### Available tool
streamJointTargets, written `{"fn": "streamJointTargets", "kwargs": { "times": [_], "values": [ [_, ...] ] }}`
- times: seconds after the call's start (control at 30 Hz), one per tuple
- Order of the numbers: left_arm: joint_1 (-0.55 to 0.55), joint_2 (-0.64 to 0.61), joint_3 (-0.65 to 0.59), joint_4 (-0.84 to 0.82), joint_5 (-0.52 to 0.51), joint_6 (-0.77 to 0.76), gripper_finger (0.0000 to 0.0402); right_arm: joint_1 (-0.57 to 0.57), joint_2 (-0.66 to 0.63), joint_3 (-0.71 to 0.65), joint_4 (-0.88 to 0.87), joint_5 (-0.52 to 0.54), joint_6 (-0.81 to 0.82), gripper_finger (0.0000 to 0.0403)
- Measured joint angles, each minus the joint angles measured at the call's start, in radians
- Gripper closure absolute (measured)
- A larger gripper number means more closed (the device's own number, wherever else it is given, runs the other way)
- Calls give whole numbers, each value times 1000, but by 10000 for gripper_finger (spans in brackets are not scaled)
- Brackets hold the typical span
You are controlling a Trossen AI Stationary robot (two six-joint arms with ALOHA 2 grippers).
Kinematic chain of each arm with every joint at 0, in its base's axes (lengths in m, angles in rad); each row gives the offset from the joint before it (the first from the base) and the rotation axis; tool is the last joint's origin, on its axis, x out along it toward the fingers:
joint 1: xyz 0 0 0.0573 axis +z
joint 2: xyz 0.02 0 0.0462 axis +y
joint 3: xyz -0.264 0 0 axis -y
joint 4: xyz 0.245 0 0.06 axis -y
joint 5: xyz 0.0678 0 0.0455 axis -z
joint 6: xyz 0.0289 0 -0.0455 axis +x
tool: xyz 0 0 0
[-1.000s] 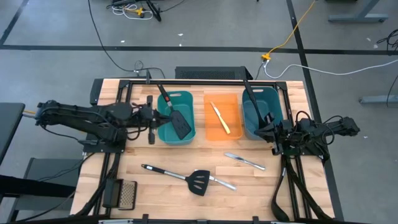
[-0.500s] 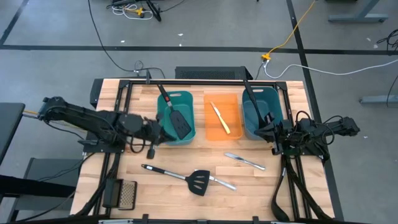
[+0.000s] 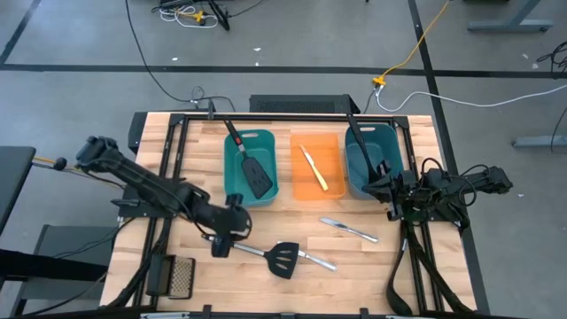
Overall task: Pick & Place Kitchen Items
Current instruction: Put the black spatula into the green bin
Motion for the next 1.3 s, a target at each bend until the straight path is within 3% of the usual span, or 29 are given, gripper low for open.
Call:
{"fn": "streamJointTargets", "kwargs": {
  "times": [0.17,0.33,0.97,1.3],
  "values": [
    [-32,52,24,-4,-20,0,176,0,0,0,0,-8,0,387],
    [-40,63,25,-6,-21,8,143,0,0,0,0,-8,1,389],
    [-53,64,23,-35,35,-28,138,0,0,0,1,-8,3,389],
    [-69,199,14,-65,52,-31,138,0,0,0,-2,-8,4,390]
  ]
}}
